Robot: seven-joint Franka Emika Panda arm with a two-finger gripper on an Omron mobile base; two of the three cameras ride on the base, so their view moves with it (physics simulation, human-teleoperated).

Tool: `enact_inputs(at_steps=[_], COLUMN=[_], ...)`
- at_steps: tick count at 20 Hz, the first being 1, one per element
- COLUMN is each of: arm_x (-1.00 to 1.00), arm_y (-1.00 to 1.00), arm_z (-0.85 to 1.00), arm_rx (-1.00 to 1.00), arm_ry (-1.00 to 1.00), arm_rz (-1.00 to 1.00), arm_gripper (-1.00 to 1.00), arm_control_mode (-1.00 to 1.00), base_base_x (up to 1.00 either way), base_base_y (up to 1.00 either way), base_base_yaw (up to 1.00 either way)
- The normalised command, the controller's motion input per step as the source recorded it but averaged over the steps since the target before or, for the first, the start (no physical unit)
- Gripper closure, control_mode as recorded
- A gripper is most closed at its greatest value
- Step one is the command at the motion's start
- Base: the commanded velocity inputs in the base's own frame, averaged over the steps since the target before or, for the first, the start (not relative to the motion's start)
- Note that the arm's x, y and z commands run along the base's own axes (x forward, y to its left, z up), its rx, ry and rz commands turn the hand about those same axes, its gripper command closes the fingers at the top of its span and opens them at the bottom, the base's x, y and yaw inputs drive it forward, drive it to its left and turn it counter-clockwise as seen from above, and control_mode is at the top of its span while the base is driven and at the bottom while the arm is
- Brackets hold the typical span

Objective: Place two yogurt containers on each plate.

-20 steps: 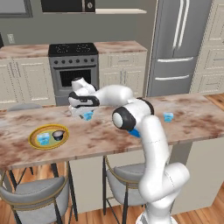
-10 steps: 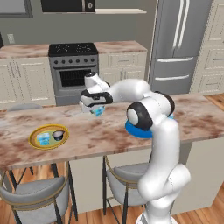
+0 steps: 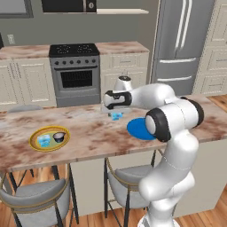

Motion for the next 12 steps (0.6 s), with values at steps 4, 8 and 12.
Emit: enact_inputs(at_steps=[4, 8, 12], arm_x=[-0.12, -0.06, -0.02], arm_y=[-0.62, -0.55, -0.48], arm_z=[0.29, 0.09, 0.00], arm_rx=[0.02, -0.01, -0.01], arm_ry=[0.15, 0.22, 0.27], arm_rz=[-0.06, -0.01, 0.00], arm_gripper=[1.00, 1.00, 1.00], arm_control_mode=[-1.00, -1.00, -1.00], base_base_x=[0.00, 0.00, 0.00], base_base_y=[0.00, 0.00, 0.00], base_base_yaw=[0.00, 0.00, 0.00])
